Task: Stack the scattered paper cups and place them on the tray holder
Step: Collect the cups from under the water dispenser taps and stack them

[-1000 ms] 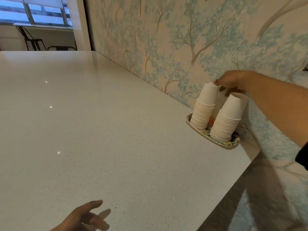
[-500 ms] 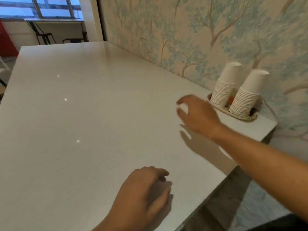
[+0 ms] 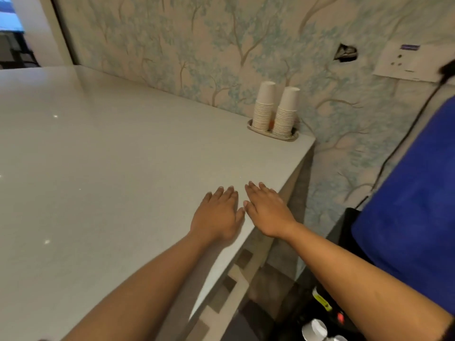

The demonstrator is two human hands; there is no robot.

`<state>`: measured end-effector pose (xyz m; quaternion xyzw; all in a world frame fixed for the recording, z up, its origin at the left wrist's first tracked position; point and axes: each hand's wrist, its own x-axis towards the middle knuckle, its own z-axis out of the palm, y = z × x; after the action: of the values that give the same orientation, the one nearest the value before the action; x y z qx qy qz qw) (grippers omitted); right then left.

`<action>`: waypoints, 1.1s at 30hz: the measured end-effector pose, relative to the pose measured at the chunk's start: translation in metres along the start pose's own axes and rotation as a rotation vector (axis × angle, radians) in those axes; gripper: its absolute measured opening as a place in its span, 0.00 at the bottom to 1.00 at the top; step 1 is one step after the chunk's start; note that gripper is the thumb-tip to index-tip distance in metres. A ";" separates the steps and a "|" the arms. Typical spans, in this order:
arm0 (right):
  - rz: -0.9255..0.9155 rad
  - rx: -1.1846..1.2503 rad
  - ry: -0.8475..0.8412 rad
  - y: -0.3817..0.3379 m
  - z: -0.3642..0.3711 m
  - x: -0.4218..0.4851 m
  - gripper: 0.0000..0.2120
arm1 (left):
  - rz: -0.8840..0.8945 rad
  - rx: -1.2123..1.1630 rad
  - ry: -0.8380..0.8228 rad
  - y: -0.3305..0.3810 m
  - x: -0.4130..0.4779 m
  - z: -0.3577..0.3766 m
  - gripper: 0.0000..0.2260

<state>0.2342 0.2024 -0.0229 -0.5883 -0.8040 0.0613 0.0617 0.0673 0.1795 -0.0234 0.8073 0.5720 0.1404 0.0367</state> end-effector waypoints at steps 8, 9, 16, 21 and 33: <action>0.055 0.083 -0.032 -0.009 0.001 -0.018 0.28 | 0.008 0.027 -0.116 -0.006 0.006 0.001 0.28; 0.058 0.083 -0.026 -0.009 0.001 -0.016 0.28 | 0.006 0.030 -0.099 -0.006 0.007 0.001 0.28; 0.048 0.118 0.005 -0.004 0.010 -0.020 0.28 | -0.009 0.011 -0.088 -0.001 0.003 0.003 0.28; -0.010 0.271 0.121 0.008 0.020 -0.055 0.27 | -0.029 0.033 0.111 0.022 -0.012 -0.003 0.18; 0.523 0.850 0.092 0.111 0.164 -0.223 0.20 | 0.153 0.183 -0.132 0.165 -0.073 0.120 0.29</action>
<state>0.3771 0.0188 -0.2098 -0.6949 -0.5300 0.3710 0.3141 0.2281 0.0666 -0.1153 0.8560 0.5156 0.0367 -0.0104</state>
